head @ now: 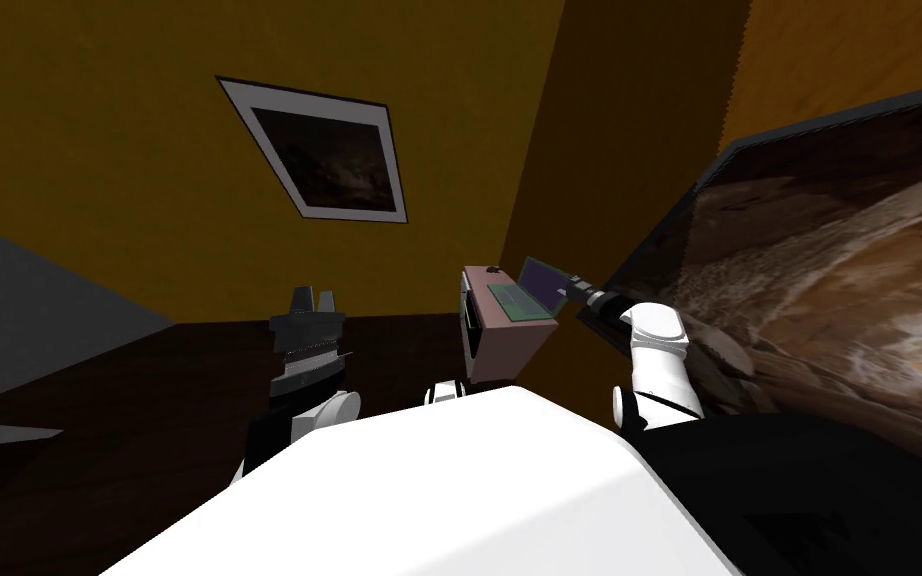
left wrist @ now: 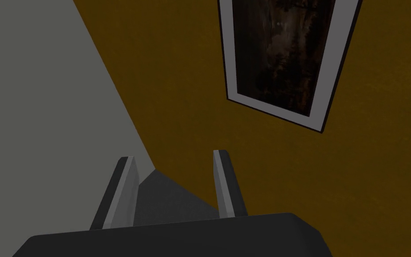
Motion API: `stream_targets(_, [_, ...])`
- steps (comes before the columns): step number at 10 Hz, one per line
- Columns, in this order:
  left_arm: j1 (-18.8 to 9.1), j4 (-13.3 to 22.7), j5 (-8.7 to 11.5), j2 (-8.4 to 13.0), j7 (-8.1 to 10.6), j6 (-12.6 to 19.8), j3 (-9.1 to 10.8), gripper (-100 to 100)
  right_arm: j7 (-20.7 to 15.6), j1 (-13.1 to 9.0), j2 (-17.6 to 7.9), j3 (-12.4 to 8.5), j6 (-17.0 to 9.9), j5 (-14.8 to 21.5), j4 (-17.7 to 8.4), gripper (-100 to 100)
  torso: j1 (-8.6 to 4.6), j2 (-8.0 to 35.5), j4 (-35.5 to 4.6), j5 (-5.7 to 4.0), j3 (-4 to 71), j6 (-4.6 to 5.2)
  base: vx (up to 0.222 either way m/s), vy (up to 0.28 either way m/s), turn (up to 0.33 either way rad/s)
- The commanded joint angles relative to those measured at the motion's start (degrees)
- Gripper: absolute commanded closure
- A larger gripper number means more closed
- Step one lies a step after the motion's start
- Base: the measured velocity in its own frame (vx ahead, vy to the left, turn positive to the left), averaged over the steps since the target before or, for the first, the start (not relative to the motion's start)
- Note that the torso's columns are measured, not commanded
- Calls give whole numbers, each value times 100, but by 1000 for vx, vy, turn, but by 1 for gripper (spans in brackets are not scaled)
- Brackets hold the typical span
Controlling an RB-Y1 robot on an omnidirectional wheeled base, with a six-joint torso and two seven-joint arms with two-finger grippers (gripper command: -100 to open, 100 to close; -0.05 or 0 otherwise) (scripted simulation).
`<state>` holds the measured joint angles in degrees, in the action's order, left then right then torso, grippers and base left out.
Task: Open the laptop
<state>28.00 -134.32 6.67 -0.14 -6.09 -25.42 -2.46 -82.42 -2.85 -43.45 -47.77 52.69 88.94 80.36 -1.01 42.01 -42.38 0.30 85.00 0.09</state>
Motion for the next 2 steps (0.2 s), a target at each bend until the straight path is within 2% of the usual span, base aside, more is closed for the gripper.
stream_targets(1, [0, 0, 0, 0, 0, 0, 0, 0, 186, 19, -250, -5, 94, 22, -71, -100, -7, -2, -5, 15, 8, -10, -8, 8, 49])
stream_targets(2, [0, 0, 0, 0, 0, 0, 0, 0, 366, 65, -386, 26, 183, 33, -154, -100, -12, -5, -5, 19, 11, -5, -9, 12, 60])
